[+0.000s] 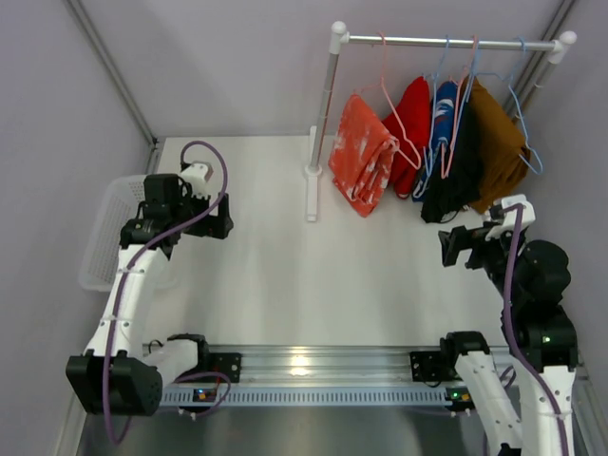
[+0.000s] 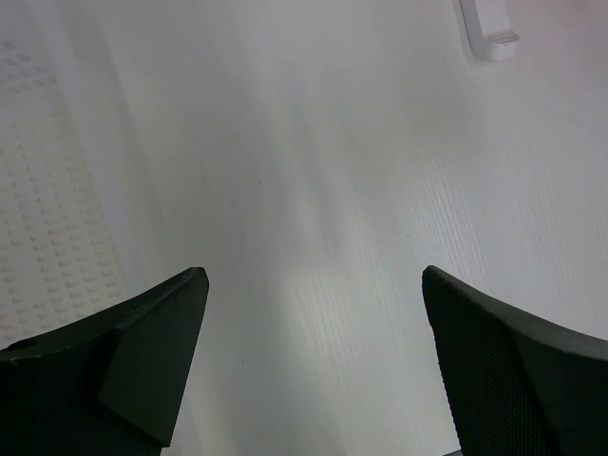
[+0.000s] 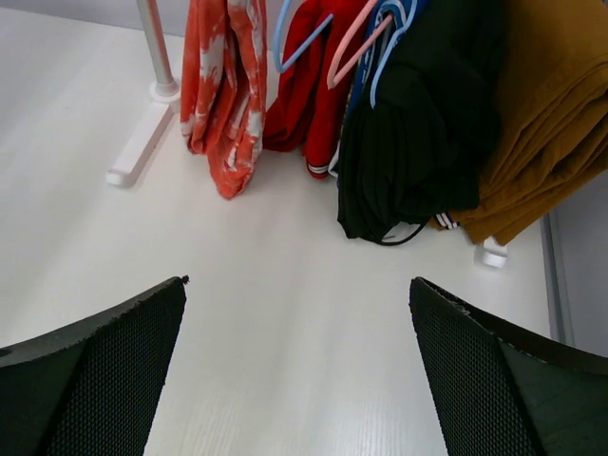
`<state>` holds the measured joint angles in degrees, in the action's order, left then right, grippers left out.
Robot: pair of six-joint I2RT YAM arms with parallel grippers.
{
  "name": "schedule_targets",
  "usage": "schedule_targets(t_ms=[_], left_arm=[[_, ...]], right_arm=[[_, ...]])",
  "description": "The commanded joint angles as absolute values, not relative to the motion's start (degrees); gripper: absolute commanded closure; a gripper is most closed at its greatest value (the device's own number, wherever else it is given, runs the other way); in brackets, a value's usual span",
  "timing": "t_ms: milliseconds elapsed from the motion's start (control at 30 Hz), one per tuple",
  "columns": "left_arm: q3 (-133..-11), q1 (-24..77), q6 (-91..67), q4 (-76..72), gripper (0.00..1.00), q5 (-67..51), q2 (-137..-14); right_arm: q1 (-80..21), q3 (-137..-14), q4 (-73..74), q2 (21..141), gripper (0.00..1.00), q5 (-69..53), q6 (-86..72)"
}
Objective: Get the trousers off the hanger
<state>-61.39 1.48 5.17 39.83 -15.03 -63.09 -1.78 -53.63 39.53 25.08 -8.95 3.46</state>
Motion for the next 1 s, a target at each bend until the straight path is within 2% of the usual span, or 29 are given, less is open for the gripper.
schedule_targets(t_ms=[0, 200, 400, 467, 700, 733, 967], left_arm=[[-60.7, 1.1, 6.4, 38.8, 0.01, -14.4, -60.5], [-62.2, 1.1, 6.2, 39.0, 0.01, -15.6, -60.3], [-64.1, 1.2, 6.4, 37.4, 0.01, -16.2, -60.8], [-65.6, 1.3, 6.8, 38.4, 0.01, -15.7, -62.3], [-65.4, 1.5, 6.1, 38.1, 0.01, -13.7, -61.7], [-65.5, 1.5, 5.8, 38.1, 0.01, -13.4, -61.7], [-65.4, 1.5, 4.7, 38.2, 0.01, -11.6, -61.5]], right_arm=[[-1.3, -59.5, 42.5, 26.7, 0.00, -10.3, 4.3], [-1.3, -75.7, 47.4, 33.8, 0.01, -14.9, 3.9], [-1.3, -92.5, 50.7, 51.0, 0.01, -23.4, 4.3], [-1.4, -101.1, 51.8, 60.9, 0.04, -26.9, 3.1], [-1.9, -123.9, 52.6, 77.9, 0.14, -34.5, -5.6], [-2.2, -125.1, 52.3, 80.8, 0.18, -35.2, -6.8], [-6.5, -130.2, 50.2, 91.9, 0.29, -36.0, -13.2]])
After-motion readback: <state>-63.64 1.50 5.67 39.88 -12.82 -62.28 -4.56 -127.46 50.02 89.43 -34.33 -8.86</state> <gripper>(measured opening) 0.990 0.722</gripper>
